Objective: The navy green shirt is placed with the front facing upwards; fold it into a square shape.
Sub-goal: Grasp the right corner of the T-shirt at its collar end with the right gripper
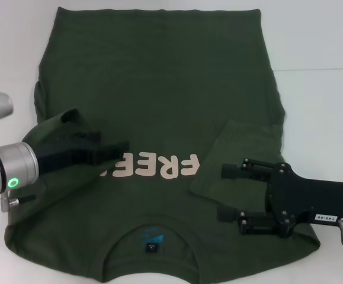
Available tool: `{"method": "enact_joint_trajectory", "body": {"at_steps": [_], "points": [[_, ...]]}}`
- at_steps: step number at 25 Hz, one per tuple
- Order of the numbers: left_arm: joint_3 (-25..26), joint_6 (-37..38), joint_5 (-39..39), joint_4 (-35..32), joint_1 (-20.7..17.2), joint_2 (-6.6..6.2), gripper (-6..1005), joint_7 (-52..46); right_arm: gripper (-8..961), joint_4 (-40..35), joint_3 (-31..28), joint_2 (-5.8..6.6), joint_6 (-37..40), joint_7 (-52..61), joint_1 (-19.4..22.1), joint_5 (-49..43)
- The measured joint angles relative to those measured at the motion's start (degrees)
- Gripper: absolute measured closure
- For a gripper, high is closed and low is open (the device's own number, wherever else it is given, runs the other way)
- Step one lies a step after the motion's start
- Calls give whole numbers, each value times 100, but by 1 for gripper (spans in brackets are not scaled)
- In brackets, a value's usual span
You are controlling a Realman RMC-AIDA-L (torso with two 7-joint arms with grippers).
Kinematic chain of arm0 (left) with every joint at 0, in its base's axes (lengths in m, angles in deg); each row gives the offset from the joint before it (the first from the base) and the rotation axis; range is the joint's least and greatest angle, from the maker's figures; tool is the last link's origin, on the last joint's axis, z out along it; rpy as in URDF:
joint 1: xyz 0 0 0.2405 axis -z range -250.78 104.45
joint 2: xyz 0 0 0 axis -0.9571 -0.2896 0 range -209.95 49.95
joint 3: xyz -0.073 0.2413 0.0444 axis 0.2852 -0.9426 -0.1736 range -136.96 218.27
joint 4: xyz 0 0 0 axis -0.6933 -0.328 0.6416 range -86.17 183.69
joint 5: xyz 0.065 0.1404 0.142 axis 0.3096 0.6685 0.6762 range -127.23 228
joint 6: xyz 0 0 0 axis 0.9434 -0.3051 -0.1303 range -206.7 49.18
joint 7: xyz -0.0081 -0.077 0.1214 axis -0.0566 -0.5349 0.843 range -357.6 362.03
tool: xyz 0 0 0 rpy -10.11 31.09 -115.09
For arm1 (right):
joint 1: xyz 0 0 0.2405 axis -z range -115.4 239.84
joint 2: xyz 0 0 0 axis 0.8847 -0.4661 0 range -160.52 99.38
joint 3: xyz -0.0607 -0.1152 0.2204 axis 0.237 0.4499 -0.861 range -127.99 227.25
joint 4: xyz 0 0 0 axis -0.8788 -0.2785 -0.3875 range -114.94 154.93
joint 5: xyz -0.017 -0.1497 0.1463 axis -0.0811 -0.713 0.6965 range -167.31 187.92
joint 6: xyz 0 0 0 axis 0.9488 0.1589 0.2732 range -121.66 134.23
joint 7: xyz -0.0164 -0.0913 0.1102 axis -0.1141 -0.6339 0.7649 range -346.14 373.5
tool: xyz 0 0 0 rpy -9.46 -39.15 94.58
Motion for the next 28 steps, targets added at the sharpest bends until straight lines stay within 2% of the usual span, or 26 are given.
{"method": "enact_joint_trajectory", "body": {"at_steps": [9, 18, 28], "points": [[-15, -759, -533, 507, -26, 29, 111, 1814, 126, 100, 6, 1, 3, 3, 17, -1], [-24, -1143, -614, 744, 5, 31, 112, 2350, 125, 106, 30, 1, -12, 13, 6, 1], [-29, -1218, -1214, 1104, 28, 38, 118, 3205, 126, 115, 29, 1, -41, 22, -33, 4]]}}
